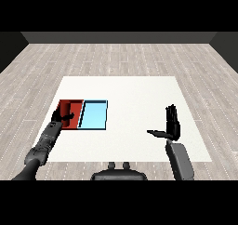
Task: Pick the red can and put it in the red box
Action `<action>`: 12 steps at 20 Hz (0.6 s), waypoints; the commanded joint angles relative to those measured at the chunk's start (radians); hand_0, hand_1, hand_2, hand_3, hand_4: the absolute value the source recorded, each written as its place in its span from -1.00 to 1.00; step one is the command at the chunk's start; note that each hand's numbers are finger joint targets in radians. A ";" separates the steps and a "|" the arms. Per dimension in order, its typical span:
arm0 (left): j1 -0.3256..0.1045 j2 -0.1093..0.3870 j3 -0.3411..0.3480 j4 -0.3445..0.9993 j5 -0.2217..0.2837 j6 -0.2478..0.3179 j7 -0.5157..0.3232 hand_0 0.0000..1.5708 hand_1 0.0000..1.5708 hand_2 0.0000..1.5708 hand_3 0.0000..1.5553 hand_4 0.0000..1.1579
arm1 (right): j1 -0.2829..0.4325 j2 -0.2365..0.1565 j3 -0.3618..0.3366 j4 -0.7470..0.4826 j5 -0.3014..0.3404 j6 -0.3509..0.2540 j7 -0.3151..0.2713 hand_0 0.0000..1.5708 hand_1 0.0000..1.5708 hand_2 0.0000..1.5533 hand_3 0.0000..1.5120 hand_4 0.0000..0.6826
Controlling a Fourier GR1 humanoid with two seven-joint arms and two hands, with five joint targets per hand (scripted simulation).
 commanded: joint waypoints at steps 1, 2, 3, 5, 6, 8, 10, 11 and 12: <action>0.004 0.019 -0.031 0.060 -0.039 -0.103 -0.031 -0.71 -0.71 -0.43 -1.00 0.18 | 0.000 0.022 0.011 0.008 0.005 0.005 -0.028 -1.00 -1.00 -1.00 -1.00 -1.00; -0.022 0.011 -0.053 0.083 -0.064 -0.081 0.020 -1.00 -1.00 -1.00 -1.00 0.13 | -0.008 0.004 -0.016 0.073 -0.008 0.044 -0.078 -1.00 -1.00 -1.00 -1.00 -1.00; -0.028 0.021 -0.091 0.092 -0.103 -0.111 0.034 -1.00 -1.00 -1.00 -1.00 0.11 | 0.009 0.023 0.002 0.027 0.007 0.017 -0.069 -1.00 -1.00 -1.00 -1.00 -1.00; -0.040 -0.005 -0.112 0.122 -0.128 -0.085 0.084 -1.00 -1.00 -1.00 -1.00 -1.00 | 0.030 0.023 0.020 0.018 0.006 0.039 -0.069 -1.00 -1.00 -1.00 -1.00 -1.00; -0.070 0.035 -0.110 0.129 -0.128 -0.111 0.121 -1.00 -1.00 -1.00 -1.00 -1.00 | 0.002 -0.013 -0.009 -0.020 -0.003 0.028 -0.012 -1.00 -1.00 -1.00 -1.00 -1.00; -0.059 0.024 -0.110 0.139 -0.129 -0.118 0.137 -1.00 -1.00 -1.00 -1.00 -1.00 | 0.007 0.028 0.011 -0.047 -0.007 0.008 -0.004 -1.00 -1.00 -1.00 -1.00 -1.00; -0.104 0.043 -0.067 0.126 -0.086 -0.130 0.182 -1.00 -1.00 -1.00 -1.00 -1.00 | -0.013 0.039 0.022 0.043 0.020 0.022 -0.056 -1.00 -1.00 -1.00 -1.00 -1.00; -0.069 0.023 -0.065 0.126 -0.086 -0.107 0.162 -1.00 -1.00 -1.00 -1.00 -1.00 | 0.040 0.032 0.016 -0.019 0.015 0.024 -0.067 -1.00 -1.00 -1.00 -1.00 -1.00; -0.043 0.040 -0.049 0.106 -0.070 -0.098 0.118 -1.00 -1.00 -1.00 -1.00 -1.00 | 0.010 0.015 -0.005 0.015 -0.006 0.052 -0.061 -1.00 -1.00 -1.00 -1.00 -1.00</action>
